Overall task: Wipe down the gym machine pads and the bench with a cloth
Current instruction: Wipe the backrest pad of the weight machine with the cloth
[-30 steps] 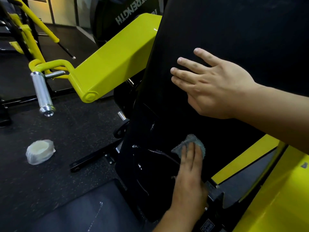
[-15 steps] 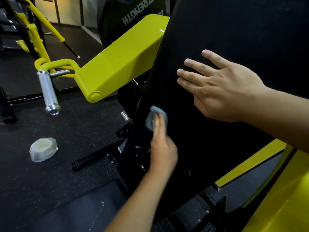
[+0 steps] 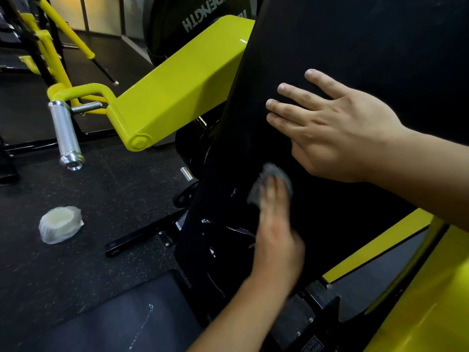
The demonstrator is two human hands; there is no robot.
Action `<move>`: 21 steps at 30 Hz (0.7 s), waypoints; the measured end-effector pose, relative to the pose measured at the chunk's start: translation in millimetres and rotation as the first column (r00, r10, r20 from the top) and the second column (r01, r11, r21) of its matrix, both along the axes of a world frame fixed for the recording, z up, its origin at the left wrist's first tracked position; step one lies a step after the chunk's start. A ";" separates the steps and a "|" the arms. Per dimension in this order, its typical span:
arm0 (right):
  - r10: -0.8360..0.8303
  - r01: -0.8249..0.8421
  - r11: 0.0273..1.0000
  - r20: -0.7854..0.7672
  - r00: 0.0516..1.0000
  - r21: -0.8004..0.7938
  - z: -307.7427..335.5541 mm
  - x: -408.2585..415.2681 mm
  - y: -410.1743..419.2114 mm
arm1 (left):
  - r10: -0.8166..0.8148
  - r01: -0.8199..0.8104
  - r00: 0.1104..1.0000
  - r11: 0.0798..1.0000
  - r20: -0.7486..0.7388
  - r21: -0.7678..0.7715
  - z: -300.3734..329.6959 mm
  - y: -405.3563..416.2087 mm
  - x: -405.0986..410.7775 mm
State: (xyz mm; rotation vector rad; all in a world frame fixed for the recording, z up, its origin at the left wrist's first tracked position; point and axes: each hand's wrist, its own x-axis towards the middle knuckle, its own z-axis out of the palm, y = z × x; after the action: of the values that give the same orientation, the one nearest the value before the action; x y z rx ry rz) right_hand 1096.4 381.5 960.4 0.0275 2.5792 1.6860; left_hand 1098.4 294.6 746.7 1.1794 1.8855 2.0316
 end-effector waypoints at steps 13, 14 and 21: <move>-0.012 0.012 1.000 0.014 1.000 -0.022 2.1 -0.4 -3.2 | 0.198 -0.173 0.930 0.979 0.309 -0.107 50.1 20.1 -125.7; -0.011 0.012 1.000 0.012 1.000 -0.016 1.5 -0.1 -2.8 | 0.206 -0.187 0.939 0.978 0.275 -0.095 39.3 16.4 -110.6; 0.004 -0.004 1.000 -0.005 1.000 0.024 -0.9 -1.2 1.9 | -0.023 0.056 0.976 0.988 0.217 -0.146 -46.6 -30.5 71.9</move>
State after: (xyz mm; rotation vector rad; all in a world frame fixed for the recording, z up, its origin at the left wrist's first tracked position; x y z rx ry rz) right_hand 1095.3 383.4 959.6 0.0278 2.5640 1.7205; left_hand 1170.4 264.1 700.0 0.9130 1.8571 1.8722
